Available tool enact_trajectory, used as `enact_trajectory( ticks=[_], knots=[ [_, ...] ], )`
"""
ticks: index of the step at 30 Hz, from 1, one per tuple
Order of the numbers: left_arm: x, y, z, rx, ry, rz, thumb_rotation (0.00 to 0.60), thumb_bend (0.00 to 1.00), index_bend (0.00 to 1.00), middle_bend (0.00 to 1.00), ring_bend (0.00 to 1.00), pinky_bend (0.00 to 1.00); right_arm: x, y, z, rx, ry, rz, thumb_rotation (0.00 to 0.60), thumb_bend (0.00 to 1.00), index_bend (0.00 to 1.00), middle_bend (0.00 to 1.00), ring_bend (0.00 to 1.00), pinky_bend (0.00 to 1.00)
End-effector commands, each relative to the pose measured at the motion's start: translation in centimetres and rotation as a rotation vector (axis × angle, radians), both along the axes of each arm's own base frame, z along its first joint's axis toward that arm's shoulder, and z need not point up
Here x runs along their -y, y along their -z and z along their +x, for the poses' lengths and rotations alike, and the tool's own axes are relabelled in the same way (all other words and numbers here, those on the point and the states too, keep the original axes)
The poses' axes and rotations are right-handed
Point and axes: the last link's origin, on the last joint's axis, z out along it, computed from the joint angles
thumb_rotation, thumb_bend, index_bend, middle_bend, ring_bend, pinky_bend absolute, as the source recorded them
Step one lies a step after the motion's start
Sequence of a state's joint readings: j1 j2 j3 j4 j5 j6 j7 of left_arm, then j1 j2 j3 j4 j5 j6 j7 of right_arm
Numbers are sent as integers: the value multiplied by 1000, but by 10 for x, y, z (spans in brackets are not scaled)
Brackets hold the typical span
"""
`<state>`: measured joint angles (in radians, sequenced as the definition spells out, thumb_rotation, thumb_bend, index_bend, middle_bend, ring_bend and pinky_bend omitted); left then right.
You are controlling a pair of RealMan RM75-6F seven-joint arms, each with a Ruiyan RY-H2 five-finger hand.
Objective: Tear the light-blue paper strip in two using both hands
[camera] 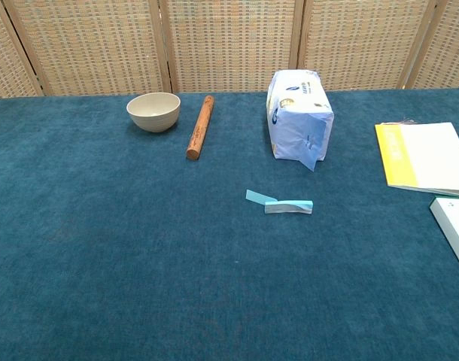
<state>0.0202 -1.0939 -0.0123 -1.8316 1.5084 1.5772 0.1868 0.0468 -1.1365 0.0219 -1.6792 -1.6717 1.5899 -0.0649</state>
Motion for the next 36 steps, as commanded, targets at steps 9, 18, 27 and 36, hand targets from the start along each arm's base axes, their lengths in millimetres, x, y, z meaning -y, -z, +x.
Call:
enact_trajectory(
  ticks=[9, 18, 27, 36],
  knots=[
    [-3, 0, -1, 5, 6, 0, 600, 0, 0, 0, 0, 0, 5, 8, 2, -17, -4, 34, 600, 0, 8, 0, 0, 0],
    [-10, -2, -4, 15, -10, 14, 600, 0, 0, 0, 0, 0, 70, 43, 48, -13, -109, 280, 600, 0, 101, 0, 0, 0],
    [-23, 4, -10, 6, -56, 1, 600, 0, 0, 0, 0, 0, 126, 89, 108, -111, -175, 344, 600, 0, 194, 0, 0, 0],
    [-31, 10, -12, -7, -88, -19, 600, 0, 0, 0, 0, 0, 160, 145, 134, -180, -135, 401, 600, 6, 312, 0, 0, 0]
  ],
)
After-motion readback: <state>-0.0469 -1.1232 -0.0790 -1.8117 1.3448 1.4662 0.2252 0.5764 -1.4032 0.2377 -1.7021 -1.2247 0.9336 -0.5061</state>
